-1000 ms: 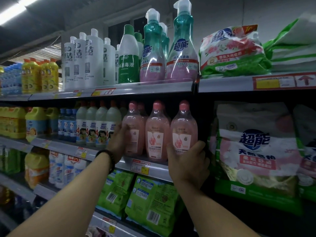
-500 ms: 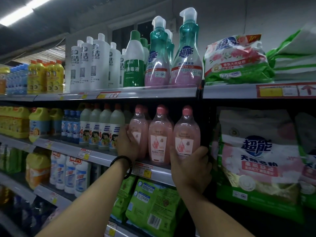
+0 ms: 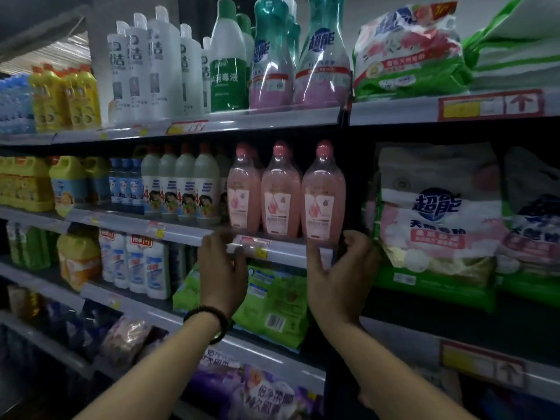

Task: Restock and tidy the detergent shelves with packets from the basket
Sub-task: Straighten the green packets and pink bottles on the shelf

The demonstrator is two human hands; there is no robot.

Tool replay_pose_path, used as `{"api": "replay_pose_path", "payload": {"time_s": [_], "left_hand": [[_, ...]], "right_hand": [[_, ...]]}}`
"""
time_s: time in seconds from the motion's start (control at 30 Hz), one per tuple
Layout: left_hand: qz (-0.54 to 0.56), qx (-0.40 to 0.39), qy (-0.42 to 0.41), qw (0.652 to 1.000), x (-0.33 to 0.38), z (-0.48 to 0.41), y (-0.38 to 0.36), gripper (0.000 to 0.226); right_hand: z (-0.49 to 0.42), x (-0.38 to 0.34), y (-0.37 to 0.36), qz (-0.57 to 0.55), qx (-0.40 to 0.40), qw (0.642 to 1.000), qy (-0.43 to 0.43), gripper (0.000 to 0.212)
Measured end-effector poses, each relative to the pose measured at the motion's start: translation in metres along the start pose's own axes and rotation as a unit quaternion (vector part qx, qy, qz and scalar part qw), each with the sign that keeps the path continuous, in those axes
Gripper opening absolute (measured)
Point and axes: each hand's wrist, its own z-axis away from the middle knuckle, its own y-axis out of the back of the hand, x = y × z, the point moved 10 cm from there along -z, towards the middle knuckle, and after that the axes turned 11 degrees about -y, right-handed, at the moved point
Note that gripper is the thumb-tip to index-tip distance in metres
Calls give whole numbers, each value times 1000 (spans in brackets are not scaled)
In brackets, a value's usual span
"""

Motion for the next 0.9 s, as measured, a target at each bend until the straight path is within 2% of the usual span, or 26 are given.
{"api": "replay_pose_path", "payload": {"time_s": [0.03, 0.1, 0.2, 0.3, 0.43, 0.53, 0.73, 0.83, 0.9], "left_hand": [[6, -41, -20, 999, 3, 24, -8, 25], [9, -145, -26, 989, 1, 71, -33, 35], [19, -288, 6, 957, -7, 133, -67, 54], [16, -357, 39, 933, -18, 172, -84, 64], [23, -376, 75, 923, -25, 195, -90, 70], [25, -366, 75, 927, -29, 202, -87, 73], [47, -359, 83, 928, -33, 206, -76, 78], [55, -312, 115, 941, -46, 204, -59, 91], [21, -282, 107, 953, -49, 198, -46, 103]], "right_hand": [[26, 6, 2, -18, -40, 999, 29, 42], [74, 41, -13, 1, -144, 990, 13, 27], [116, 120, -40, 44, -208, 969, -128, 20], [120, 168, -62, 89, -219, 943, -233, 28], [106, 190, -91, 208, -266, 899, -280, 63], [97, 193, -112, 201, -311, 869, -328, 59], [82, 197, -127, 196, -315, 848, -379, 52], [82, 179, -130, 166, -312, 860, -369, 56], [84, 162, -129, 143, -305, 872, -355, 57]]}}
